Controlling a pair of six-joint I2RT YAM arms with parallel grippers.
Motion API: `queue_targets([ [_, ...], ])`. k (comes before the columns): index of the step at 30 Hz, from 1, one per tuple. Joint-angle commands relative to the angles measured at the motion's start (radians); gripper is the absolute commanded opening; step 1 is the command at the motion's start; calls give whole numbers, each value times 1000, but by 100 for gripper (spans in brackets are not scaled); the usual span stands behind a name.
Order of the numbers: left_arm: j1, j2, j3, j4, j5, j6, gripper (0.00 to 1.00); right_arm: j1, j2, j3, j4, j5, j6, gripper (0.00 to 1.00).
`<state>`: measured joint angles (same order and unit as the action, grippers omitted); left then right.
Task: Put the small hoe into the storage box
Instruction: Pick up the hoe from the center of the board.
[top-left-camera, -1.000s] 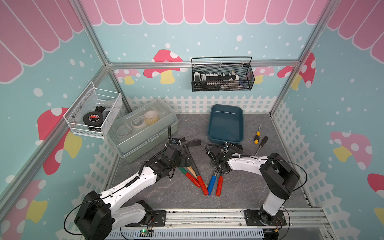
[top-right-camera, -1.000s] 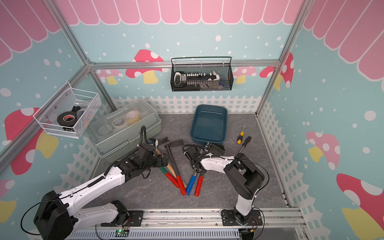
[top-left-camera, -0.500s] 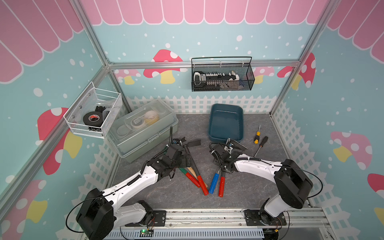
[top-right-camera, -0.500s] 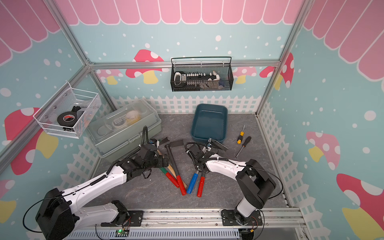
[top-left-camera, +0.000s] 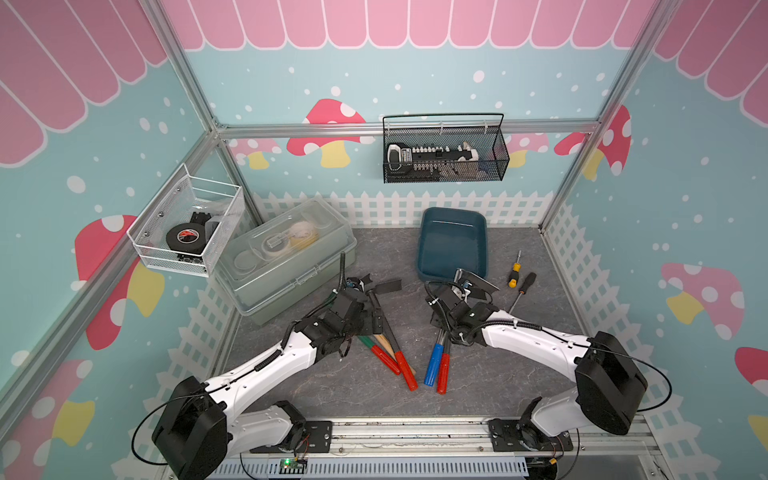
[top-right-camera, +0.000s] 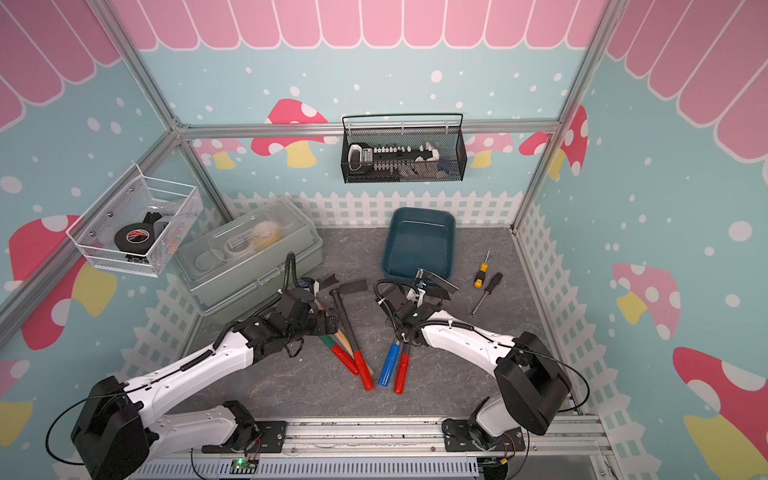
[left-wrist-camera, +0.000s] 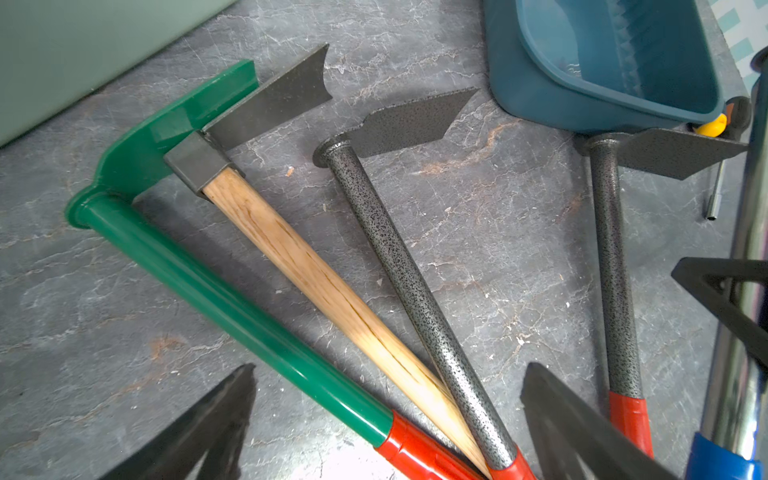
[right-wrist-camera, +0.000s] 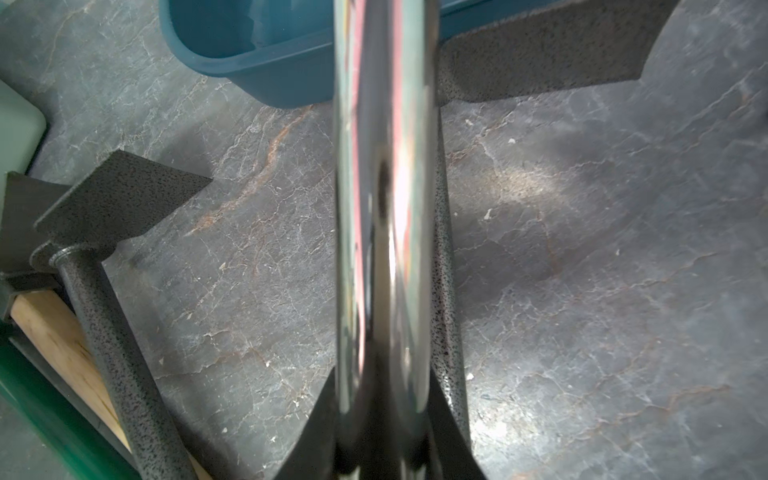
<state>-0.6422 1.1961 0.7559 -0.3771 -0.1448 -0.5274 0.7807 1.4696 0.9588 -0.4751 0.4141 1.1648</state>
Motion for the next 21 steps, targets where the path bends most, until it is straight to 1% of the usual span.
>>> queue_targets([
  [1,-4,-8,31,3,10,-5,99,8,-31,84,-65,84,-98,0],
  [5,-4,-7,43,4,31,14,99,7,-18,159,-126,106,-168,0],
  [8,-5,-7,53,-3,40,24,99,-4,-4,203,-142,98,-221,0],
  [13,-4,-18,63,-25,47,26,99,-73,32,296,-166,31,-323,0],
  [21,-4,-11,70,-52,68,45,99,-221,153,503,-242,-131,-479,0],
])
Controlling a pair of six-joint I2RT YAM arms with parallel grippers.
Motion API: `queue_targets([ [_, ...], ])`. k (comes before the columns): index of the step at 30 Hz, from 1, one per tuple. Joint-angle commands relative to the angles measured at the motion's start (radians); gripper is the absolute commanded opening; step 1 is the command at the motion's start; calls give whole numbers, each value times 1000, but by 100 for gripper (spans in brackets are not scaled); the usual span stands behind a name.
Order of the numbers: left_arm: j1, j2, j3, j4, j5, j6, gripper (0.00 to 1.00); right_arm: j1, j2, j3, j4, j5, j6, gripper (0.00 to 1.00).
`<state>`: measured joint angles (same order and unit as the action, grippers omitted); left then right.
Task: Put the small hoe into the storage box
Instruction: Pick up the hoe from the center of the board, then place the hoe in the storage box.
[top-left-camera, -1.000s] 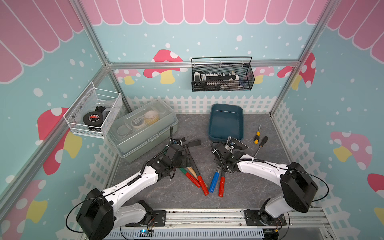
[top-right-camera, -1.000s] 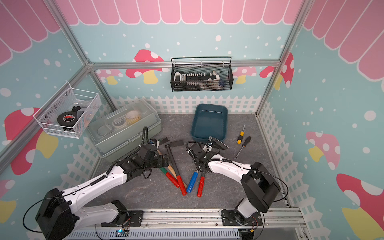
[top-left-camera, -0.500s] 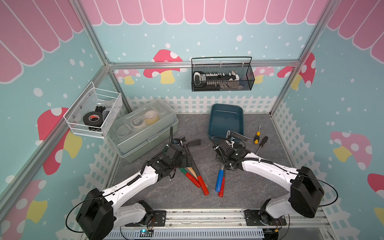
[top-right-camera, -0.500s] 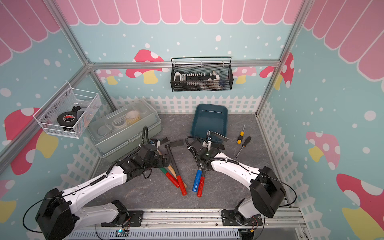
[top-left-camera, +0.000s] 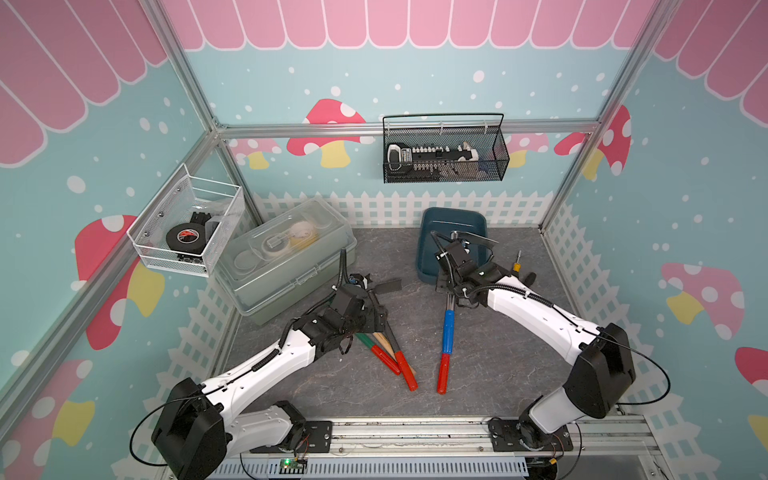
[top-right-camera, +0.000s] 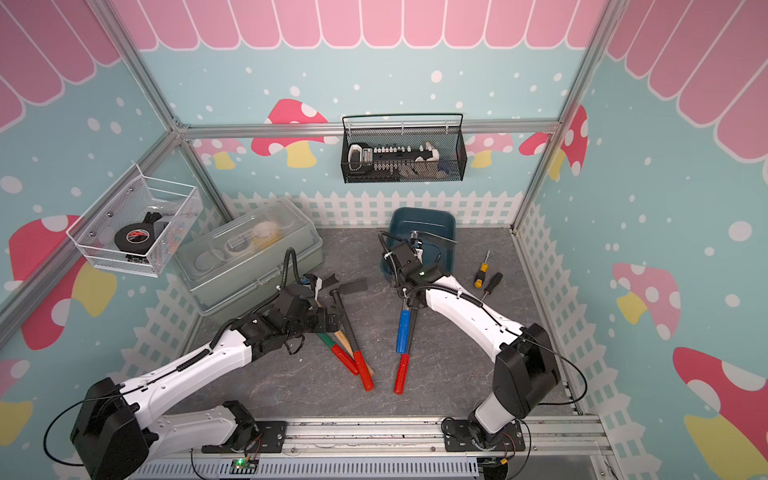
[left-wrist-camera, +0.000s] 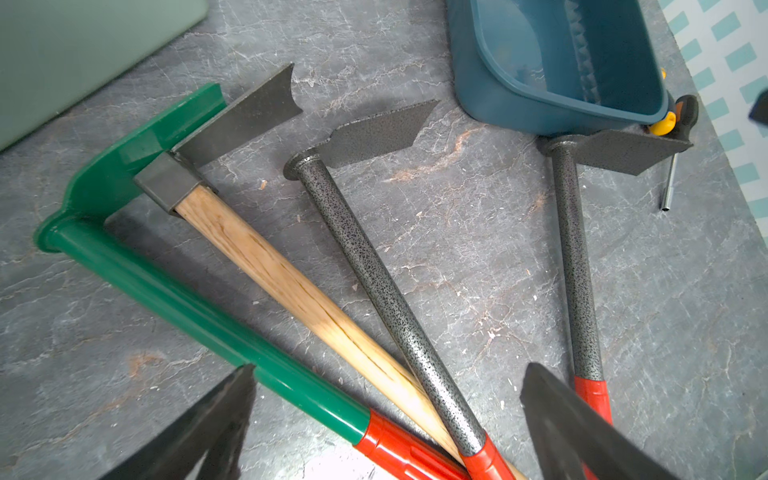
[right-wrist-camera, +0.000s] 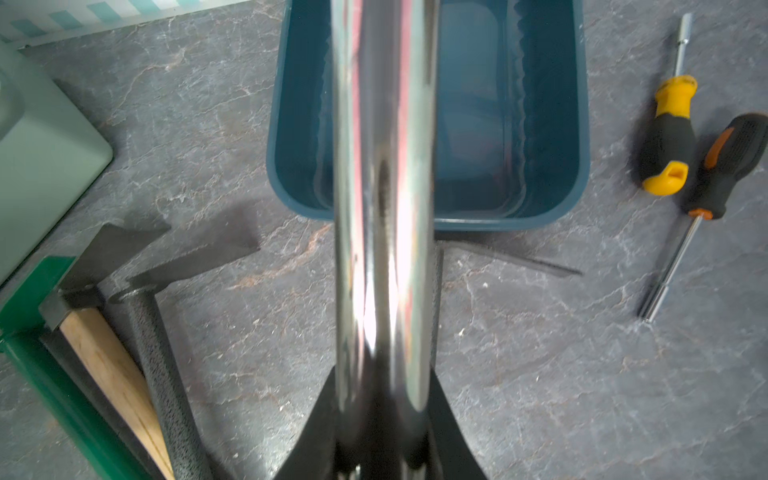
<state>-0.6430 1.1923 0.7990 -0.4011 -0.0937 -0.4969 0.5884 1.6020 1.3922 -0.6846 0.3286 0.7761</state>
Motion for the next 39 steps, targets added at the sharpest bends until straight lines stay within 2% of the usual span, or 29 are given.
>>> queue_targets([
  [1,-3,-2,28,-28,20,15,99,-38,29,90,-36,-50,-104,0],
  [8,-5,19,48,-53,44,23,99,-121,158,301,-117,-114,-176,0],
  [16,-6,-23,50,-88,21,38,99,-187,327,506,-155,-185,-228,0],
  [29,-5,-54,26,-101,37,19,99,-209,613,804,-205,-169,-301,0],
  [39,-6,-66,0,-98,31,9,99,-223,772,954,-229,-205,-287,0],
])
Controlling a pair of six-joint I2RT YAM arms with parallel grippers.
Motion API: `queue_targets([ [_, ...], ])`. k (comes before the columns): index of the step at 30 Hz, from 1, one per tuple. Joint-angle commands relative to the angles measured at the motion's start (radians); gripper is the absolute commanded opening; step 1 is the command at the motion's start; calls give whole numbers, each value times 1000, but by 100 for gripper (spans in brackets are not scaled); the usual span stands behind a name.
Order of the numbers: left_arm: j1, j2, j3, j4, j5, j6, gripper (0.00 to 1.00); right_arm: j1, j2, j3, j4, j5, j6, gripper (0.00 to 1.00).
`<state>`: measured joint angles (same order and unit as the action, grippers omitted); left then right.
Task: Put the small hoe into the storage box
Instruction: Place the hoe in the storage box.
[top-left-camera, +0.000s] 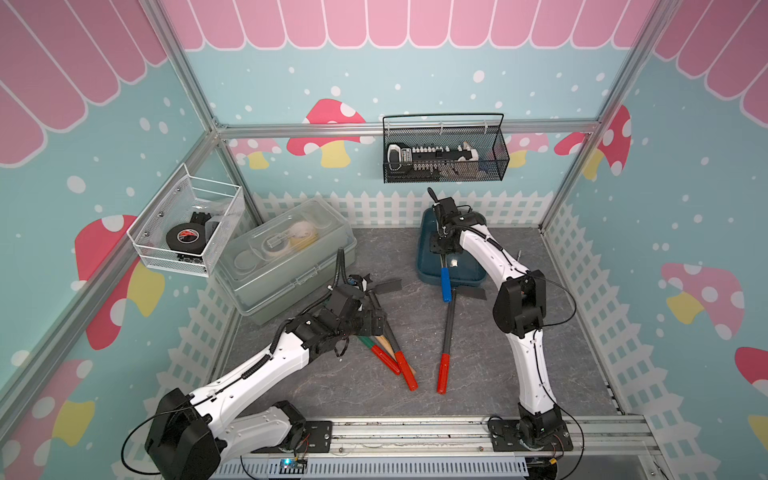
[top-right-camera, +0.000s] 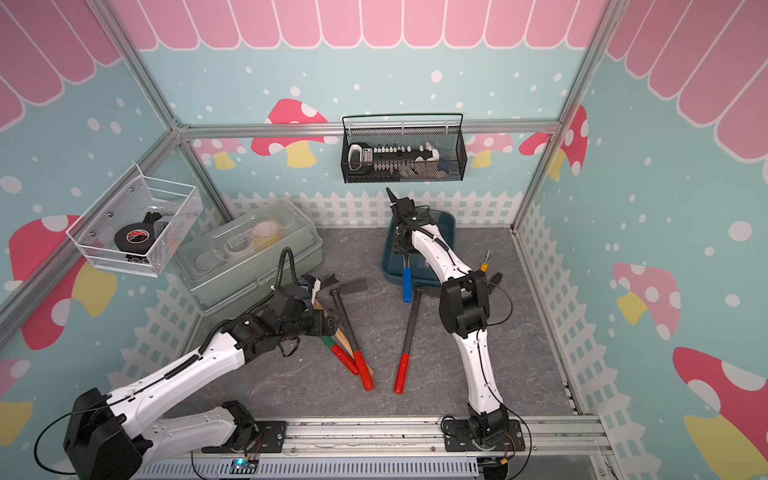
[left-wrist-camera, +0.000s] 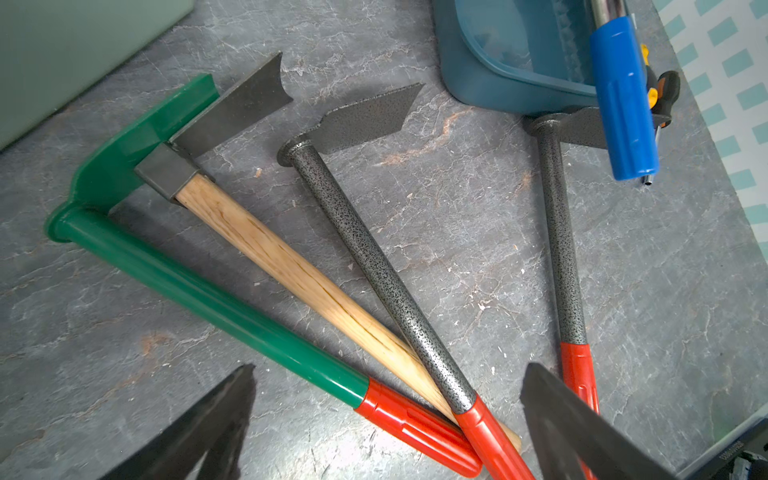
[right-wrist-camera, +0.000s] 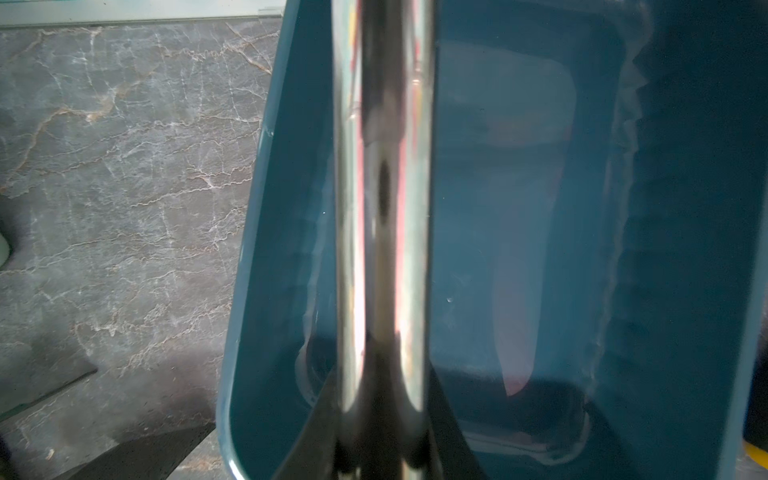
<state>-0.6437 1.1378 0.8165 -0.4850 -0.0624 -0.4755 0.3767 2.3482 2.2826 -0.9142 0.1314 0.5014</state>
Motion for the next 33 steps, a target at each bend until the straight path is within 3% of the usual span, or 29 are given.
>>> queue_targets([
  [1,-7,-13,-20,-15,0,-15,99,-16,48,96,-10,-12,-12,0],
  [7,-10,-28,-46,-14,10,-35,99,-36,152,254,-66,-35,-11,0],
  [33,-14,-7,-42,-7,32,-31,99,-87,290,296,-28,-75,-48,13],
])
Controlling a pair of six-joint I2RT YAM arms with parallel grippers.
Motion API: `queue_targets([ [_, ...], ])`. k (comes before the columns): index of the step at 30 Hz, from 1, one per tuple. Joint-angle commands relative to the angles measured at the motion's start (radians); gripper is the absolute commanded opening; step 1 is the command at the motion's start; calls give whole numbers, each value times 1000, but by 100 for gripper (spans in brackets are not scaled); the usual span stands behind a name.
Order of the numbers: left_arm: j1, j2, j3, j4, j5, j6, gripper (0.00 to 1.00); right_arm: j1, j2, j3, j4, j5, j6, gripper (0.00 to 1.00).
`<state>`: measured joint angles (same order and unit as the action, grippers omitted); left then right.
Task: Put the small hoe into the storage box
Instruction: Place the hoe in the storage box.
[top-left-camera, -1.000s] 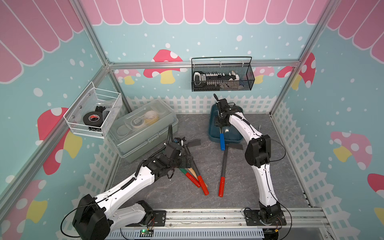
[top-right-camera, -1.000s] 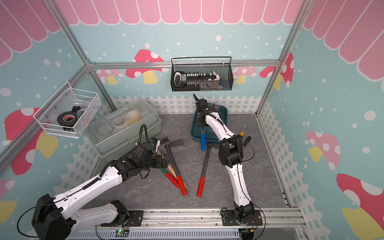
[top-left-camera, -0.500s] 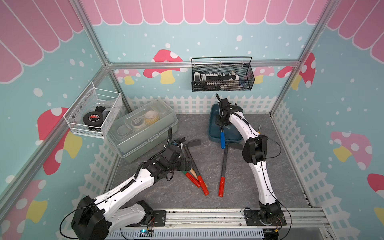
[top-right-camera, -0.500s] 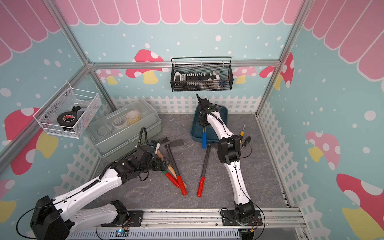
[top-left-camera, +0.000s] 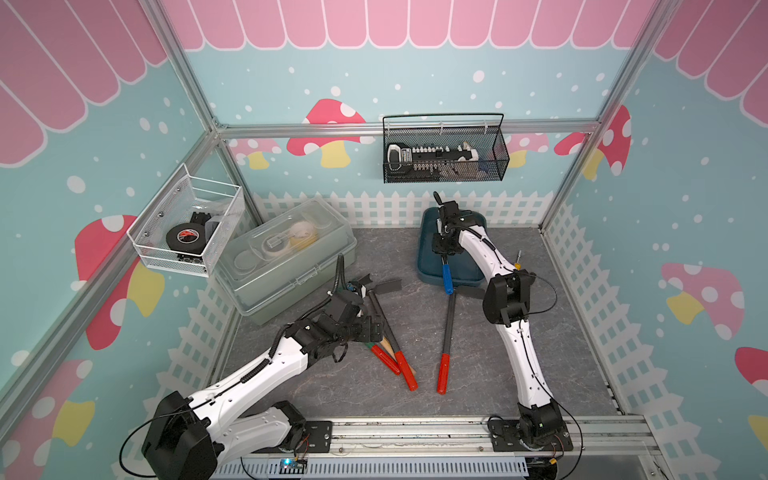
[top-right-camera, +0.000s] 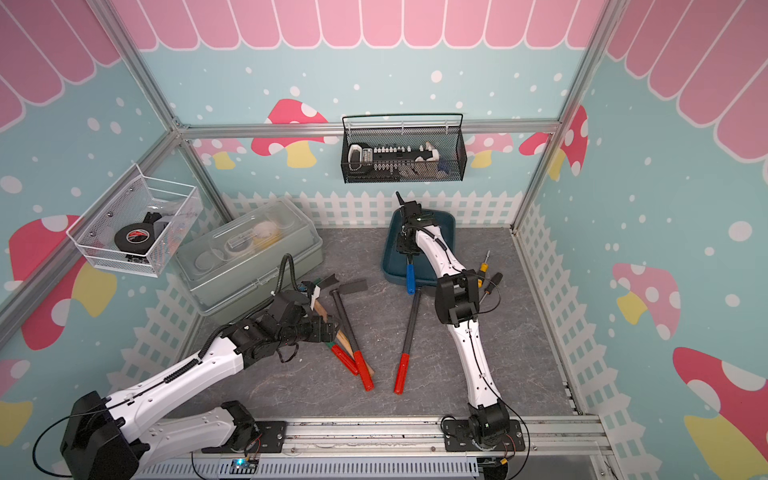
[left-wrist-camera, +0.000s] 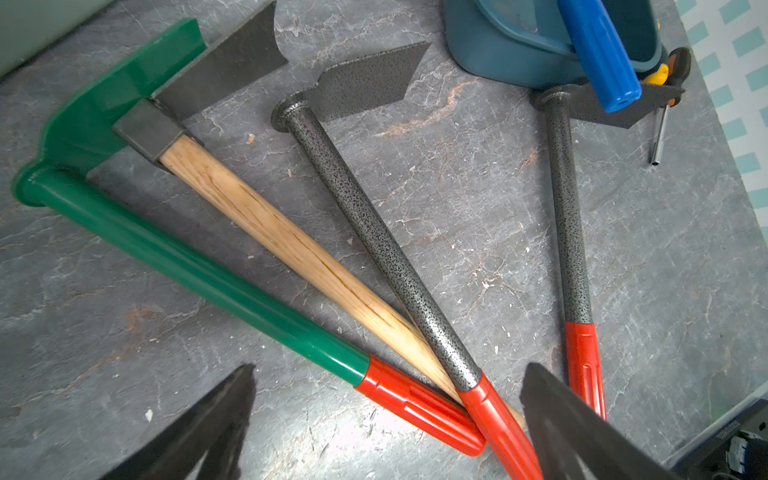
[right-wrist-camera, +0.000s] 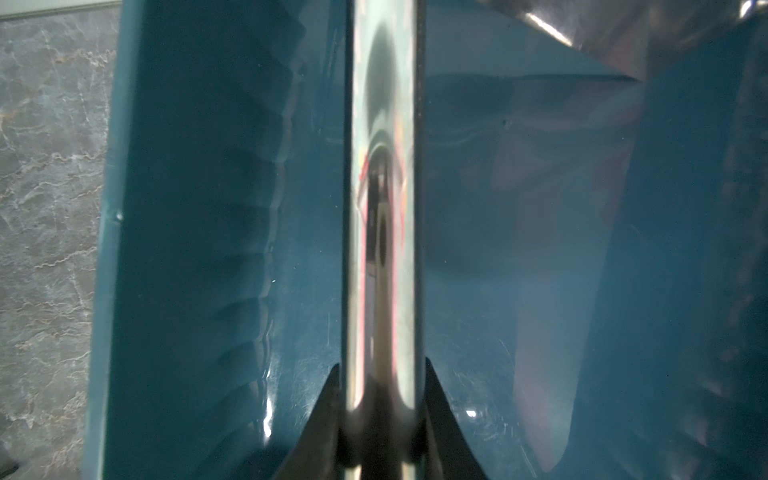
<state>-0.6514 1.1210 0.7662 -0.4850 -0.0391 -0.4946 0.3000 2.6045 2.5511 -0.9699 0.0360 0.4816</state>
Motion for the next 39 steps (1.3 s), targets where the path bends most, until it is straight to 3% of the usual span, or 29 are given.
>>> queue_targets([
  [1,-7,13,10,-7,9,-12,99,-11,36,28,32,22,-30,13],
  [4,-8,22,16,-6,8,-9,99,-11,48,34,46,39,-38,16],
  [11,-10,49,33,-4,17,-9,99,-12,60,36,114,8,-35,41],
  [15,-11,60,36,-2,17,-9,99,-12,58,35,134,2,-38,47],
  [22,-10,86,44,9,18,-9,99,-10,-53,-40,153,53,-71,66],
  [32,-11,142,67,38,17,-12,99,-5,-400,-484,313,61,-69,80],
  [39,-10,150,76,51,6,-36,99,27,-652,-803,366,114,-42,81],
])
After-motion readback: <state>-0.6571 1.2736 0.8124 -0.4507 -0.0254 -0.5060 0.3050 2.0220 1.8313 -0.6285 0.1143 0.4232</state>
